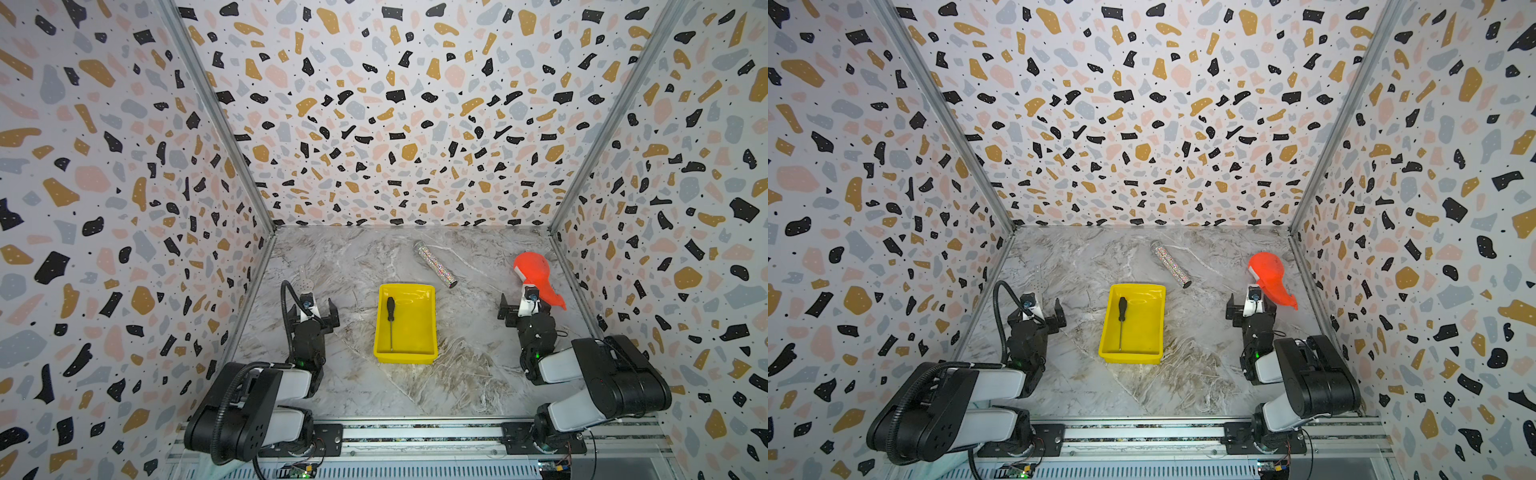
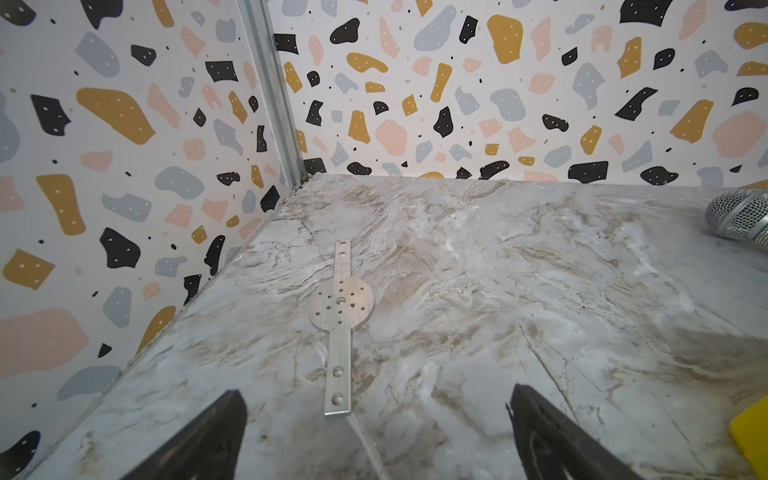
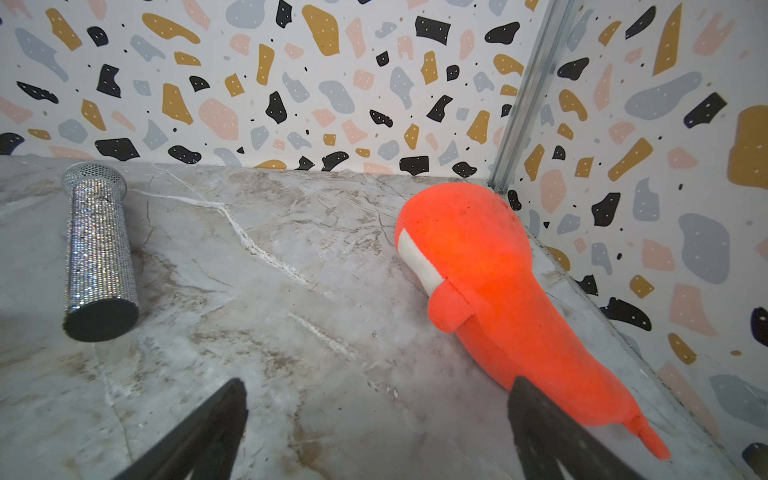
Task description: Put the screwdriver in the bin
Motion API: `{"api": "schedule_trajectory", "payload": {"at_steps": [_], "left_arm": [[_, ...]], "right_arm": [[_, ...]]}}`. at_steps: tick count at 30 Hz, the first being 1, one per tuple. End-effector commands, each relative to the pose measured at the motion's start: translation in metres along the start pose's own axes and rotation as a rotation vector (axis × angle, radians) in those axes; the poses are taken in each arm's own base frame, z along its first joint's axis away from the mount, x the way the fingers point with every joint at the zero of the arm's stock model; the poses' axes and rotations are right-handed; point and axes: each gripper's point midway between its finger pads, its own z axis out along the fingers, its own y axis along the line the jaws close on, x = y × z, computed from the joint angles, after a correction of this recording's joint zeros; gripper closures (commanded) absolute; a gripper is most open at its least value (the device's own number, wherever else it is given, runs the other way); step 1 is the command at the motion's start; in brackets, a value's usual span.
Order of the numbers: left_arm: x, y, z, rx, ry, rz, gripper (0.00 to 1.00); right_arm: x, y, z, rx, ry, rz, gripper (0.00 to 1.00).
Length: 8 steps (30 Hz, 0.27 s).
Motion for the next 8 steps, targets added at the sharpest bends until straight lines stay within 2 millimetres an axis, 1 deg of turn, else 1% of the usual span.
{"api": "schedule_trajectory", "payload": {"at_steps": [1, 8], "left_arm": [[-0.0189, -0.0015, -0.0002, 0.012, -0.073, -0.022, 0.0], [-0.0185, -0.0015, -0.0002, 0.012, -0.071, -0.022, 0.0]], "right_arm": [[-0.0116, 0.0003, 0.0046, -0.003, -0.026, 0.009, 0.01], [-0.0122, -0.0001, 0.0041, -0.005, -0.028, 0.012, 0.01]]}}
